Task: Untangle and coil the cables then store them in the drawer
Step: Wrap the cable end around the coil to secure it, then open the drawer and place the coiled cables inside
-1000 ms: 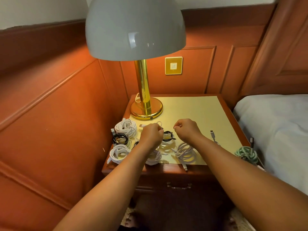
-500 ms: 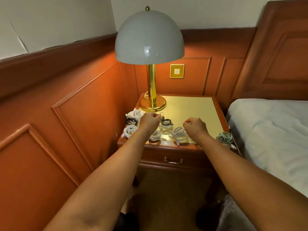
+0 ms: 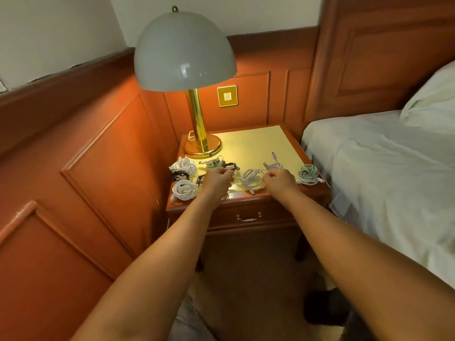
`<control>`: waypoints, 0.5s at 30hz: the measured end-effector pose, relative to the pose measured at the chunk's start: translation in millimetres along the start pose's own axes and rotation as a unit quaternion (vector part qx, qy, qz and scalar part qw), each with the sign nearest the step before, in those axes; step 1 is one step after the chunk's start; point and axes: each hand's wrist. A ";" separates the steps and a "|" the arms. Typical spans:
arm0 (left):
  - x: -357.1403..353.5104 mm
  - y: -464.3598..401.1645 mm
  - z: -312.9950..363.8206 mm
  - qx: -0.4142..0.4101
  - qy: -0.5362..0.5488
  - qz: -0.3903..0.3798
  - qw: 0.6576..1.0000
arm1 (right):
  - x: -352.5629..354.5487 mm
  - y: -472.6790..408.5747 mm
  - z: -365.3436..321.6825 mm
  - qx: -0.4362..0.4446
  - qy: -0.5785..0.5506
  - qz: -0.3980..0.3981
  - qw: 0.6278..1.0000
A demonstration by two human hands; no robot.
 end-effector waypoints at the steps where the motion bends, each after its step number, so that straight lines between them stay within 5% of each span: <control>1: -3.7 -1.2 -8.2 0.007 0.004 0.000 1.000 | -6.4 -1.3 6.9 -0.011 -0.007 -0.010 1.000; 15: -48.1 -6.1 -141.0 0.236 0.089 0.033 0.967 | -111.5 -41.4 106.5 -0.198 -0.092 -0.118 0.969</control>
Point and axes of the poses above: each hand's wrist, its own y-axis away from the middle knuckle, its own x-axis out of the back of the hand, z = x × y, and after that the axes turned 6 degrees about y, right-handed
